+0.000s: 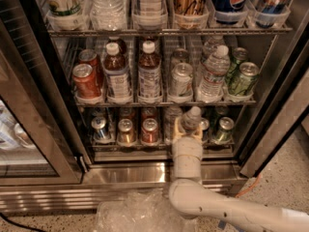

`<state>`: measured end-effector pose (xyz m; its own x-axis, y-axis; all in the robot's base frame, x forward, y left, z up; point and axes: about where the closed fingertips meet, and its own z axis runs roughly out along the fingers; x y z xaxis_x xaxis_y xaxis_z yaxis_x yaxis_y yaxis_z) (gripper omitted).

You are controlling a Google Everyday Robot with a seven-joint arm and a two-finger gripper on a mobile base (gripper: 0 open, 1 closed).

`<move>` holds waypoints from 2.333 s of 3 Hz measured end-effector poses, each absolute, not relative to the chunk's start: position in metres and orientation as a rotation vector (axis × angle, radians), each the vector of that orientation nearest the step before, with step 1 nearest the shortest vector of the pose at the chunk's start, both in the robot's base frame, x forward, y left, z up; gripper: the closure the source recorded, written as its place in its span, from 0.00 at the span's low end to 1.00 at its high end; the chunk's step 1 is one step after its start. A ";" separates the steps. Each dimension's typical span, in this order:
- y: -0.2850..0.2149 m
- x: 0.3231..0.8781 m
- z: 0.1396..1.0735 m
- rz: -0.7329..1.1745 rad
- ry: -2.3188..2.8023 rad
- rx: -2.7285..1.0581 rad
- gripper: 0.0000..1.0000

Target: Pick water bottle from bottom shelf of fridge

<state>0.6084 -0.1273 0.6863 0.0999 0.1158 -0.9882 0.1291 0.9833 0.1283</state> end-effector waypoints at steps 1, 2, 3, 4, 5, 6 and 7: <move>-0.127 0.608 0.684 -0.010 1.474 0.200 1.00; -0.123 0.605 0.688 0.046 1.504 0.157 1.00; -0.106 0.606 0.684 0.097 1.528 0.101 1.00; -0.106 0.606 0.684 0.097 1.528 0.101 1.00; -0.092 0.581 0.684 0.159 1.561 0.048 1.00; -0.083 0.535 0.686 0.221 1.607 0.016 1.00; -0.083 0.535 0.686 0.221 1.607 0.016 1.00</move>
Offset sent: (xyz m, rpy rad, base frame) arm -0.0686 0.0370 0.0365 0.0573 0.2307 0.6319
